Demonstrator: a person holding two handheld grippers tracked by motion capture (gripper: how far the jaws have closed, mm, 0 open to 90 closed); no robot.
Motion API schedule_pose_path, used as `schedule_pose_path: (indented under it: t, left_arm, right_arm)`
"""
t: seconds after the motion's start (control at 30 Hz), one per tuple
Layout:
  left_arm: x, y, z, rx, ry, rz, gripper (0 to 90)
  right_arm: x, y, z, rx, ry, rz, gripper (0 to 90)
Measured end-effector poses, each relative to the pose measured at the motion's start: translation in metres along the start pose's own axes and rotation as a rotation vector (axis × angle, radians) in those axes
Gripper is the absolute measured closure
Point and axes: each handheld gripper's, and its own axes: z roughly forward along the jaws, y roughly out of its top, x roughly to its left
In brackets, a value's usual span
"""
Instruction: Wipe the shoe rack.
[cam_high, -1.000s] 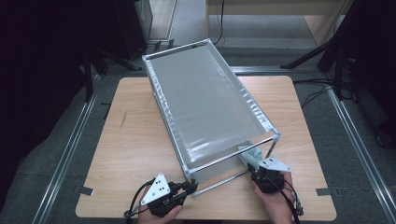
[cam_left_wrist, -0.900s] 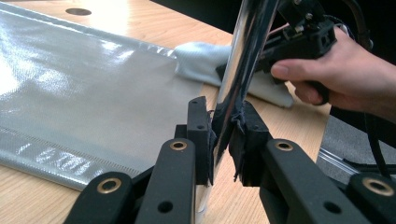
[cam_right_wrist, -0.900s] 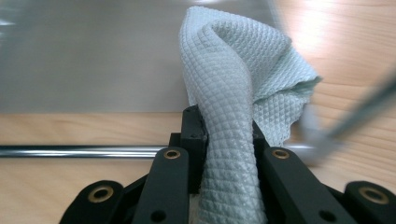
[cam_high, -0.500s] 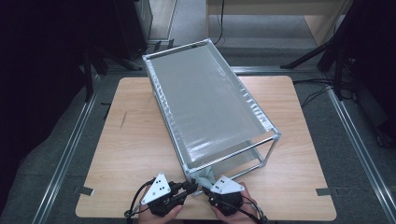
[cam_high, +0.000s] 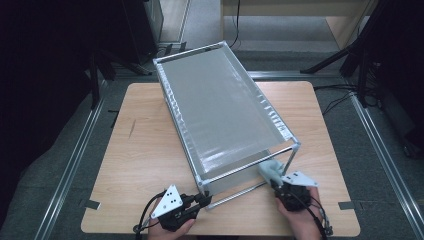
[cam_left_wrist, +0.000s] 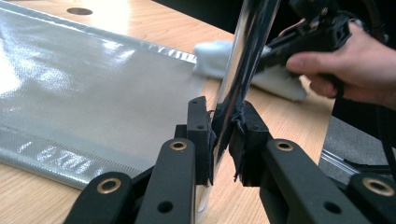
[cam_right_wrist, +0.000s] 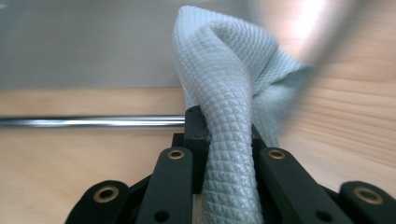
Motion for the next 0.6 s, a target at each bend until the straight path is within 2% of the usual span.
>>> schedule_pose_path:
  t: [0.03, 0.07, 0.13, 0.2, 0.23, 0.27, 0.37, 0.43, 0.5, 0.57, 0.6]
  left_arm:
    - [0.000, 0.000, 0.000, 0.000, 0.000, 0.000, 79.0]
    - [0.001, 0.000, 0.000, -0.003, -0.002, -0.002, 79.0]
    - [0.001, 0.000, 0.000, -0.003, -0.003, -0.004, 79.0]
    - [0.001, -0.001, 0.000, -0.004, -0.002, -0.004, 79.0]
    - [0.001, -0.001, 0.000, -0.004, -0.002, -0.004, 78.9]
    - [0.001, -0.001, 0.000, -0.004, -0.002, -0.006, 78.9]
    - [0.001, -0.001, 0.000, -0.005, -0.001, -0.007, 78.9]
    - [0.001, -0.001, 0.000, -0.004, 0.000, -0.007, 78.9]
    - [0.001, -0.001, 0.000, -0.004, 0.001, -0.006, 78.9]
    - [0.001, -0.001, 0.000, -0.003, 0.001, -0.005, 78.9]
    - [0.001, -0.001, 0.000, -0.003, 0.001, -0.005, 78.9]
  right_arm:
    - [0.000, 0.000, 0.000, 0.000, 0.000, 0.000, 80.8]
    - [-0.010, 0.004, -0.011, -0.057, -0.012, 0.056, 81.2]
    - [-0.013, 0.009, -0.022, -0.119, -0.026, 0.074, 81.4]
    - [-0.013, 0.017, -0.039, -0.200, -0.047, 0.074, 81.4]
    - [-0.013, 0.017, -0.039, -0.200, -0.047, 0.074, 81.4]
    - [-0.011, 0.027, -0.061, -0.316, -0.066, 0.062, 81.4]
    - [-0.009, 0.037, -0.083, -0.410, -0.093, 0.052, 81.4]
    - [-0.009, 0.038, -0.086, -0.412, -0.098, 0.053, 81.3]
    - [-0.012, 0.034, -0.071, -0.362, -0.077, 0.057, 81.2]
    - [-0.019, 0.025, -0.048, -0.263, -0.066, 0.066, 80.8]
    - [-0.022, 0.019, -0.036, -0.204, -0.039, 0.078, 80.8]
